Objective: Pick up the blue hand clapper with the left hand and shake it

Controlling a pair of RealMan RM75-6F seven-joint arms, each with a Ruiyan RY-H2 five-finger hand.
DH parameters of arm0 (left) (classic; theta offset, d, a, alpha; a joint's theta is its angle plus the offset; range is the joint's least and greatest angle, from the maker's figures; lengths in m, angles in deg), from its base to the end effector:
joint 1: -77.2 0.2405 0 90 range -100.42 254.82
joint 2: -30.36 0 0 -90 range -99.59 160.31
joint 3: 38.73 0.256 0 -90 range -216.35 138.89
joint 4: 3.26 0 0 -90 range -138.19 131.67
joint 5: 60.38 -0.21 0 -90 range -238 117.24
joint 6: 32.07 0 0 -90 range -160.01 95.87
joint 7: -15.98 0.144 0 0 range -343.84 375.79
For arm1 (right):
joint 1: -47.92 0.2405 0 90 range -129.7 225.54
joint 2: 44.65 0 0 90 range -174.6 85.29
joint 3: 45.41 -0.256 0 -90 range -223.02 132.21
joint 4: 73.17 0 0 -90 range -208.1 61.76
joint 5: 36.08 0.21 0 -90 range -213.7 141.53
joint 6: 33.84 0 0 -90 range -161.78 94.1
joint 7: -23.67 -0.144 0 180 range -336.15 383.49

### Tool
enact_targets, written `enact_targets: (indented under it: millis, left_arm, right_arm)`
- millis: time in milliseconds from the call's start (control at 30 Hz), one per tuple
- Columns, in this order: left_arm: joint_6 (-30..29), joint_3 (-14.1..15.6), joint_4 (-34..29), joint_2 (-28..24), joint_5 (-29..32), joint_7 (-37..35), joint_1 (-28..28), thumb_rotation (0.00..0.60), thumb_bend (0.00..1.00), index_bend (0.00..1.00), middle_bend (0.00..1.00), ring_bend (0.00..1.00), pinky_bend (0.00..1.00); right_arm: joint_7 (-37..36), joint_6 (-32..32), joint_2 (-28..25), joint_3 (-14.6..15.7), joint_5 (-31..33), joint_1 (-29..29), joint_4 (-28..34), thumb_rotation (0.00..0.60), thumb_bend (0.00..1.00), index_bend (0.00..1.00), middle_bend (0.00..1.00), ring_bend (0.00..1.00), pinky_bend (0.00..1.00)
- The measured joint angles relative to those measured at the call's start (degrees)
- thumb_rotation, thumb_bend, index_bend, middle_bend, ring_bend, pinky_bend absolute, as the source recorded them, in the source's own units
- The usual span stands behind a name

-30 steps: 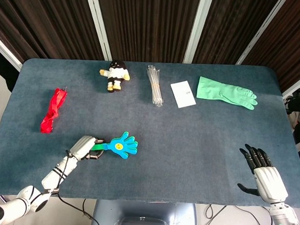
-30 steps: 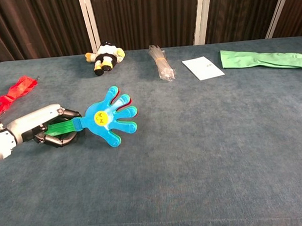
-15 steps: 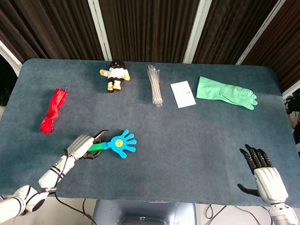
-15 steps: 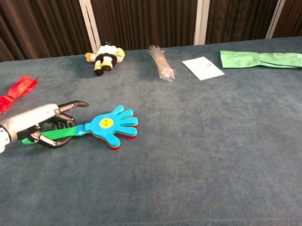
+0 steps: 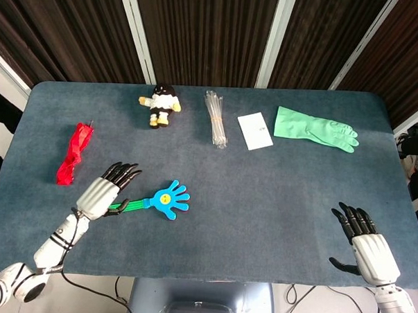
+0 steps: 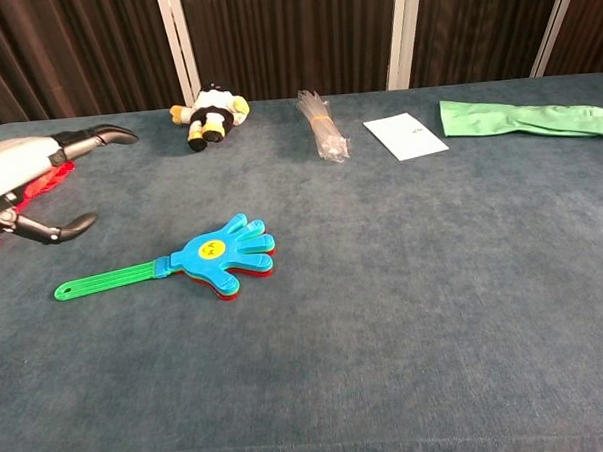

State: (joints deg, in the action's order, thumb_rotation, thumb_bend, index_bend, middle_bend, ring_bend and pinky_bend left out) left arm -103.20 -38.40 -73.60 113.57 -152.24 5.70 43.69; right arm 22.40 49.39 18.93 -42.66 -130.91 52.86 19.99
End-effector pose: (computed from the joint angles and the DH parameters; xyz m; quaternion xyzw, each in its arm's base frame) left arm -0.2296 0.3137 0.0383 -0.7447 -0.3158 -0.4465 0.3825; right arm -0.2983 -0.1578 0.1352 0.6580 -0.3987 0.3817 0.5123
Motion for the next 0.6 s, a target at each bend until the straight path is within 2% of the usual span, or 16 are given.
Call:
enact_targets:
  millis: [167, 400, 500, 600]
  left_arm:
    - [-7.06, 2.11, -8.6, -6.23, 0.15, 9.11, 6.9, 0.6, 0.44, 0.0, 0.0, 0.0, 0.0]
    - [-22.8, 4.79, -11.02, -7.78, 0.46, 17.48, 20.73, 0.6, 0.43, 0.0, 0.0, 0.0, 0.0]
    - [-24.08, 5.18, -11.29, -8.03, 0.54, 20.43, 22.78, 0.6, 0.43, 0.0, 0.0, 0.0, 0.0]
    - [-22.25, 5.32, -11.76, -8.58, 0.87, 19.79, 22.95, 0.6, 0.43, 0.0, 0.0, 0.0, 0.0]
  right_arm:
    - [0.19, 0.56, -0.35, -0.11, 0.15, -0.3, 0.29, 0.6, 0.18, 0.0, 0.0, 0.0, 0.0]
    - [1.92, -0.16, 0.19, -0.24, 0.89, -0.33, 0.46, 0.6, 0.18, 0.0, 0.0, 0.0, 0.0]
    - [2.54, -0.34, 0.44, -0.12, 0.78, -0.3, 0.52, 0.6, 0.18, 0.0, 0.0, 0.0, 0.0]
    - [2.86, -0.08, 0.53, -0.19, 0.82, -0.43, 0.46, 0.6, 0.18, 0.0, 0.0, 0.0, 0.0]
